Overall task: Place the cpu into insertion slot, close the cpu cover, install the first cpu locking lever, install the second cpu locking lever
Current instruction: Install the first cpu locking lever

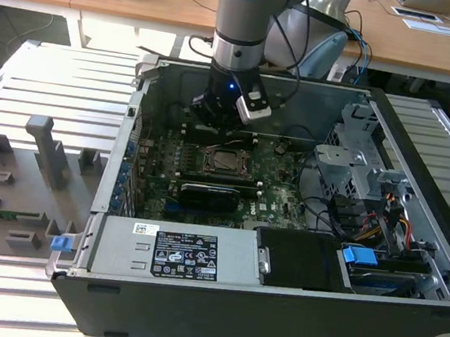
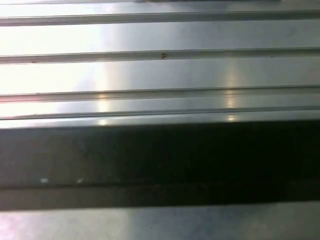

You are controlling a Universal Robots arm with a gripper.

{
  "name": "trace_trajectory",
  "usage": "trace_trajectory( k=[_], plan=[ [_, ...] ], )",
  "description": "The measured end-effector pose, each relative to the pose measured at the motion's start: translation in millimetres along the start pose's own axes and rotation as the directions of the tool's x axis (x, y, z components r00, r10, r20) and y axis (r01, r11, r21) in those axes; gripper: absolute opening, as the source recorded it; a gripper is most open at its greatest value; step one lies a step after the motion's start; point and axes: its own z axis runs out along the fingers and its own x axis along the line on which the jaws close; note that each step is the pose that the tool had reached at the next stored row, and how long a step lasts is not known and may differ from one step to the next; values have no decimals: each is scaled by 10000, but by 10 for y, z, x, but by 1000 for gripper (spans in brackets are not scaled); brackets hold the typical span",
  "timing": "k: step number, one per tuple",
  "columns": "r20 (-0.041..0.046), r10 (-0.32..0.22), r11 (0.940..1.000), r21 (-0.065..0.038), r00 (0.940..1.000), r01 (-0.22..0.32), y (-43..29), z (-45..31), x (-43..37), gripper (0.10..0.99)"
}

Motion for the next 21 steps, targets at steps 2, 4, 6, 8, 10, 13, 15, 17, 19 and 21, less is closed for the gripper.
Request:
trace_trajectory(
  k=[2,4,6,8,10,13,15,17,19,21],
  plan=[
    [0,-1,10000,2,10000,1,0,16,-17,106],
    [0,-2,10000,4,10000,2,0,31,-32,106],
    [-1,-1,10000,8,10000,1,0,46,-48,106],
    [0,-1,10000,16,10000,1,0,56,-66,106],
    [0,-1,10000,40,10000,1,1,68,-92,106],
    [2,-2,10000,64,10000,2,2,83,-128,106],
    [1,-3,10000,98,10000,3,2,95,-166,106],
    [4,-3,9999,134,10000,3,3,108,-200,106],
    [4,-2,9999,162,10000,2,4,118,-222,106],
    [3,-3,9998,178,10000,2,4,124,-240,106]
  ],
)
